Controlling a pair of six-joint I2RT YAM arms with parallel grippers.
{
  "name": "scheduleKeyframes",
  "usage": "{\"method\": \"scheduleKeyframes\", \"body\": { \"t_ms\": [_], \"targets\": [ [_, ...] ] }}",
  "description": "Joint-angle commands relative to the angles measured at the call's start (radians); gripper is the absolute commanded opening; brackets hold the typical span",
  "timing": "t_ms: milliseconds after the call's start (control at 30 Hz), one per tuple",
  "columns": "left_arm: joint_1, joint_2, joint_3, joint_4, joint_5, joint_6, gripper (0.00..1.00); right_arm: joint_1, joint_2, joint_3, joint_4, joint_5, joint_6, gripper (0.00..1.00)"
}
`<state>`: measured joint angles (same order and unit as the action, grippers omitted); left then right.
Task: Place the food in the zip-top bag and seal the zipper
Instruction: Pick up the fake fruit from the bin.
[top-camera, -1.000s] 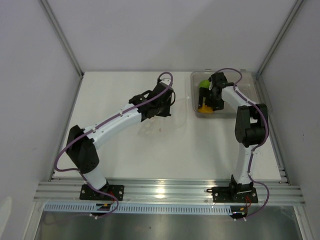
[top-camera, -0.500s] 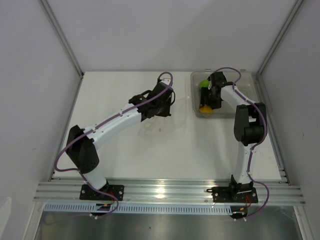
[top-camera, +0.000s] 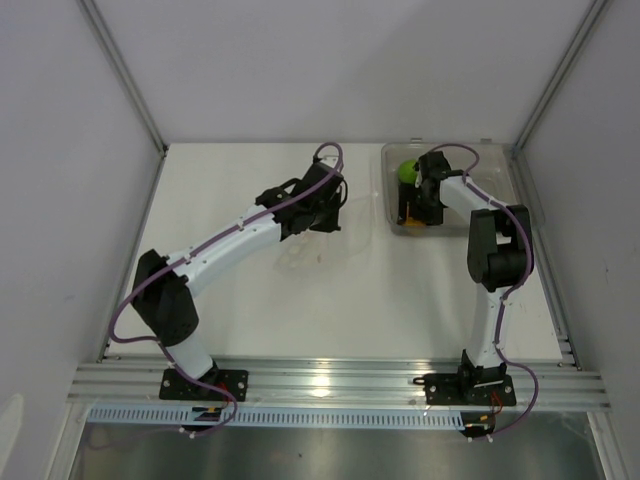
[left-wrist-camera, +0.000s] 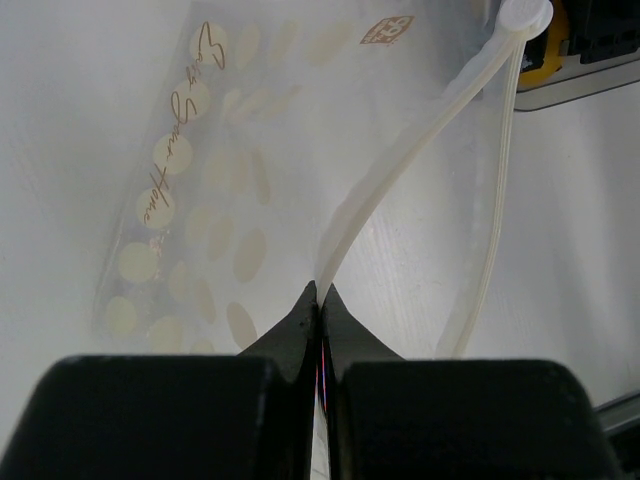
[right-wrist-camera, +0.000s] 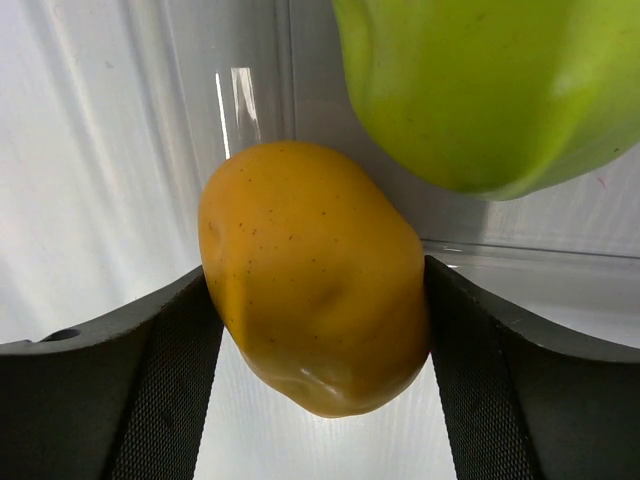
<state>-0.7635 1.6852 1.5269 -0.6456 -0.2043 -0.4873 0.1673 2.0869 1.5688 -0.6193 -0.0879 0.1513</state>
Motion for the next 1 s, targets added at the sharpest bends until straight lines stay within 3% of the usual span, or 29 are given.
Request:
{"method": "scheduleKeyframes", "body": {
  "t_ms": [0,133,267,500,700,967],
  "targets": [
    [0.007,0.011,0.029,0.009,0.019,0.015,0.01,0.003,-0.016,0.002,0.010,-0.003,-0.001,0.72],
    [0.007,0.016,0.038,0.001,0.028,0.015,0.01,0.005,-0.045,-0.016,0.032,-0.004,0.014,0.60],
    [0.007,0.030,0.070,-0.023,0.045,0.013,0.01,-0.002,-0.099,-0.039,0.072,-0.003,0.042,0.31],
    [0.009,0.079,0.165,-0.087,0.072,0.015,0.01,-0.003,-0.203,-0.047,0.075,-0.022,0.067,0.27],
    [0.016,0.128,0.259,-0.135,0.117,0.021,0.01,0.028,-0.393,-0.116,0.066,-0.058,0.106,0.27],
    [0.030,0.148,0.297,-0.152,0.183,0.021,0.01,0.144,-0.596,-0.190,0.023,-0.053,0.155,0.28]
  ]
}}
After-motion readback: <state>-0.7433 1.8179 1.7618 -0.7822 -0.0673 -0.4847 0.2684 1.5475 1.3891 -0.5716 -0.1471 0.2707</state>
